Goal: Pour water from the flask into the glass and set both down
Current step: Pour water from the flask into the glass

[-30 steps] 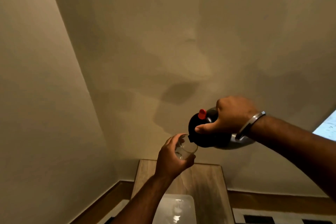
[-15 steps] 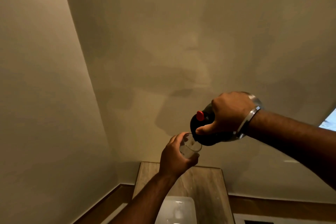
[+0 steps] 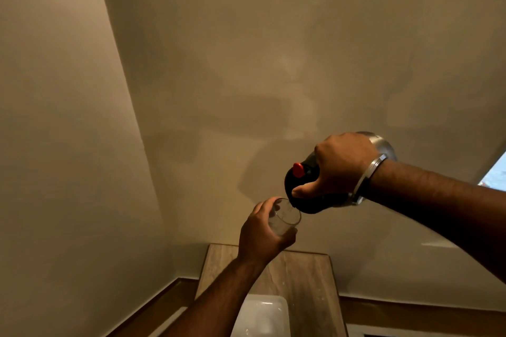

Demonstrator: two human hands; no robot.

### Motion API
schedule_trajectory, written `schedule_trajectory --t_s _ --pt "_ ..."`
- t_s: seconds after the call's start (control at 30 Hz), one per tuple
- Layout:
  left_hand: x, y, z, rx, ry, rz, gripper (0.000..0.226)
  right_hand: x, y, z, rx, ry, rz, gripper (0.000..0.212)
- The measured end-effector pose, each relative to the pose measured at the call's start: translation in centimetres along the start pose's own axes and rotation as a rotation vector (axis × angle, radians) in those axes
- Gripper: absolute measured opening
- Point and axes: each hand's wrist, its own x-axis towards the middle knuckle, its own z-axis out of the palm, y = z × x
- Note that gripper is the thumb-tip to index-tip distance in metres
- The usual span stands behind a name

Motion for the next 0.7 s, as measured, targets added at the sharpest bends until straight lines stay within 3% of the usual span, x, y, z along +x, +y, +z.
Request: schedule_trajectory --t_s 0.7 --pt "-0.8 0.3 1.6 0.070 0.035 -0.042 0.075 -1.5 1.6 -1.1 0.007 0.050 -0.020 0.070"
